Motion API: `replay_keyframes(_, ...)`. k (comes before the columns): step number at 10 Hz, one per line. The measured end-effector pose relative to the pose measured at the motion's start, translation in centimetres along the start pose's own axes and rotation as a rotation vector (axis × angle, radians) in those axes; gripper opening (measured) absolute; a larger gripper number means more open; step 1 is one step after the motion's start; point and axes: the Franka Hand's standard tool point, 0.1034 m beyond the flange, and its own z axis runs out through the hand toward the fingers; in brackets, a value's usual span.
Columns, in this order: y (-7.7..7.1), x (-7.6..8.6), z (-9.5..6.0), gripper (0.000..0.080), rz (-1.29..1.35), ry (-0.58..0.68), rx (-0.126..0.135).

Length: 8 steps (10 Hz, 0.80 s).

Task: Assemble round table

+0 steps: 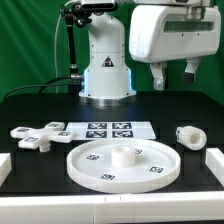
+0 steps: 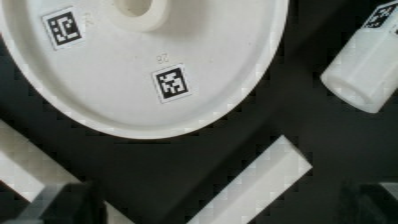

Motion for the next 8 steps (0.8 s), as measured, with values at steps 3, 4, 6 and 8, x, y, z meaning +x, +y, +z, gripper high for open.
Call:
replay_keyframes(3,0.0,0.0,0.0,0.065,-0.007,-0.005,-0.009)
replay_keyframes(4,0.0,0.0,0.1,0.065,-0.007,-0.005,-0.008)
replay_keyframes(6,0.5,-0.2,0.4,0.065,-0.052,0.007,-0.013)
replay_keyframes(8,2.5,-1.8,2.4,0.065,-0.091,0.02,-0.014)
